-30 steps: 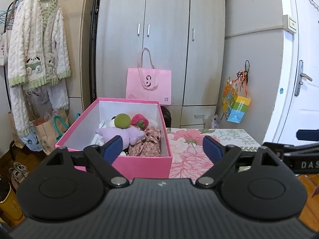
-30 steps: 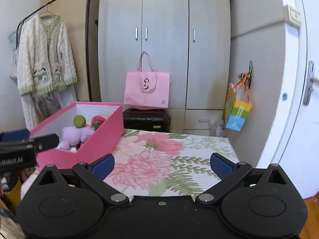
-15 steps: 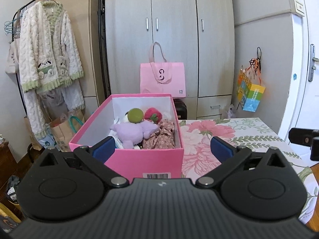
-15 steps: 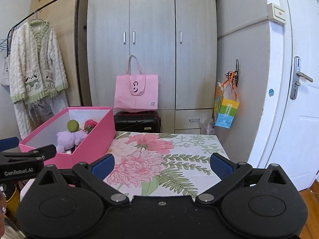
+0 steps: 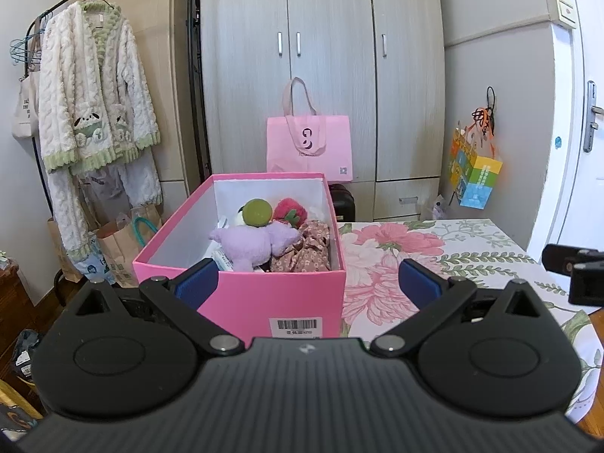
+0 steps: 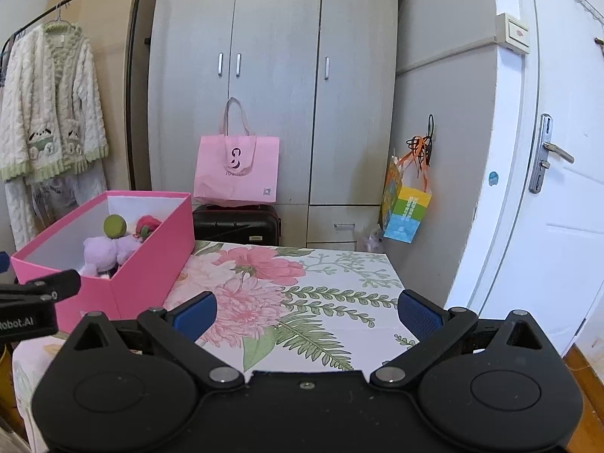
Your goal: Organize soft objects
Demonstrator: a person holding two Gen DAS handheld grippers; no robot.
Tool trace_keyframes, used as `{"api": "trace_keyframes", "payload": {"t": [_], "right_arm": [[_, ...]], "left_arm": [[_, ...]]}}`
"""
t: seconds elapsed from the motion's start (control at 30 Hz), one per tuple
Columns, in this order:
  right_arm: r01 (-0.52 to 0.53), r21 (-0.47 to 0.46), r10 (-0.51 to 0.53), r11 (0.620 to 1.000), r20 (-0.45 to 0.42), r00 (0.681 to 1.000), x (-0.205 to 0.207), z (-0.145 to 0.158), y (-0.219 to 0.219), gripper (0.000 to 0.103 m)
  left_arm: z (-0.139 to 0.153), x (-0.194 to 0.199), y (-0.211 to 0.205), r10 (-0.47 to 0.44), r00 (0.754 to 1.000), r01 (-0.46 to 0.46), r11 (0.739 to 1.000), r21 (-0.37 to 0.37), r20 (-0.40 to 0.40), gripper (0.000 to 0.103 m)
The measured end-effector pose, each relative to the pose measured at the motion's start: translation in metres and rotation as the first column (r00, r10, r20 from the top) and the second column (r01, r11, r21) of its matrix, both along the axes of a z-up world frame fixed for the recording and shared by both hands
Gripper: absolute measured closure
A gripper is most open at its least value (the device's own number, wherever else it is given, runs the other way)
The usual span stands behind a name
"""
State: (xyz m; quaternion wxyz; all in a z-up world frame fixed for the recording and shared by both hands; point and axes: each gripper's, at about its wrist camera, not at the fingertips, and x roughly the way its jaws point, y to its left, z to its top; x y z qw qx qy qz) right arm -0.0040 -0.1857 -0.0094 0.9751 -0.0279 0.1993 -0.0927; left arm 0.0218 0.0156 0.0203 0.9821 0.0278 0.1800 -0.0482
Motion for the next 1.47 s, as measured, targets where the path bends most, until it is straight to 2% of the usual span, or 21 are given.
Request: {"api": "trace_keyframes", "payload": {"t": [0.3,0.57,0.8,1.47], "right_arm": [[-0.019,-0.033,0.019,0.999,0.005,1.0,-0.004,-0.002,0.007,0.0],[0.001,-0.017,-0.001,1.0,-0.015,1.0,-0.003,-0.003,0.002,0.0],[0.045,-0.015,-0.045,0.999,0.006,0.999,-0.007,-0.004,0.002,0.0],[0.018,-0.008,-0.018,1.0,-0.008,1.0,-0.009,-0.007,0.002,0.0]], "left_arm": [[0.0,0.0,0.001,0.018,1.0,-0.018,1.0,0.006,-0.008,0.0],[-0.001,-0.001,0.002,0.009,1.0,-0.009,1.0,0.012,-0.009,0.0],[-0.001,-0.003,0.001,0.004,1.0,-0.004,1.0,0.013,-0.009,0.0],[0.0,-0.011,0.001,-0.015,1.0,0.015,1.0,0.009,0.006,0.0]]}}
